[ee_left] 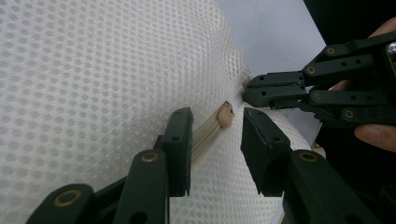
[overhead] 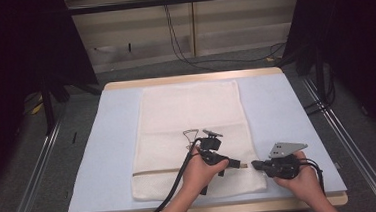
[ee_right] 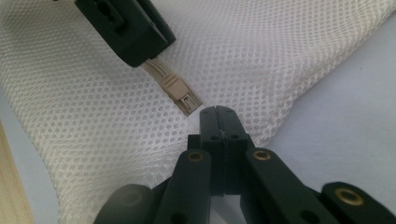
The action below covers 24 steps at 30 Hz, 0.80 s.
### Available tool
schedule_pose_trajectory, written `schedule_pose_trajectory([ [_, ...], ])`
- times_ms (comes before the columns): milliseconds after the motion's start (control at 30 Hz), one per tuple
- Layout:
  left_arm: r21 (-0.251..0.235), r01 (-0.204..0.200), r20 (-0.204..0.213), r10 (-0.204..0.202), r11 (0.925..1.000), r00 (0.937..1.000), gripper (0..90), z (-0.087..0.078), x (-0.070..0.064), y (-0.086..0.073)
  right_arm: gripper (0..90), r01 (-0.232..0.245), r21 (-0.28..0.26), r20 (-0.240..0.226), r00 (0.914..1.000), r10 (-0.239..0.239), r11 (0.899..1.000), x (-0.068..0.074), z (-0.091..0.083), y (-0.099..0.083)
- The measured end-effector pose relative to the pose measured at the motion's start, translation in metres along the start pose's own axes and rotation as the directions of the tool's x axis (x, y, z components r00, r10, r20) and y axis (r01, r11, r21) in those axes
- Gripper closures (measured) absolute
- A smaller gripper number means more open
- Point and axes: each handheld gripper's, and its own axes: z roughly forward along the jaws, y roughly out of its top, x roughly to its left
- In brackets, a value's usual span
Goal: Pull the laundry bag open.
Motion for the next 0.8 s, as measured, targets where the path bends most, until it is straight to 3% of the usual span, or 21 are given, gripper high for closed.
schedule_pose_trajectory([
  [333, 0.002, 0.031, 0.005, -0.031, 0.9995, 0.9995, 72.9, 0.0083, -0.0011, 0.0027, 90.0, -0.001, 0.001, 0.0, 1.0, 0.001, 1.0, 0.0, 0.0, 0.0001],
  [800, -0.004, 0.061, 0.025, -0.061, 0.9981, 0.9978, 72.1, 0.0095, -0.0041, 0.0051, 90.0, -0.005, 0.0, -0.004, 1.0, 0.005, 1.0, -0.0001, 0.0003, 0.0001],
])
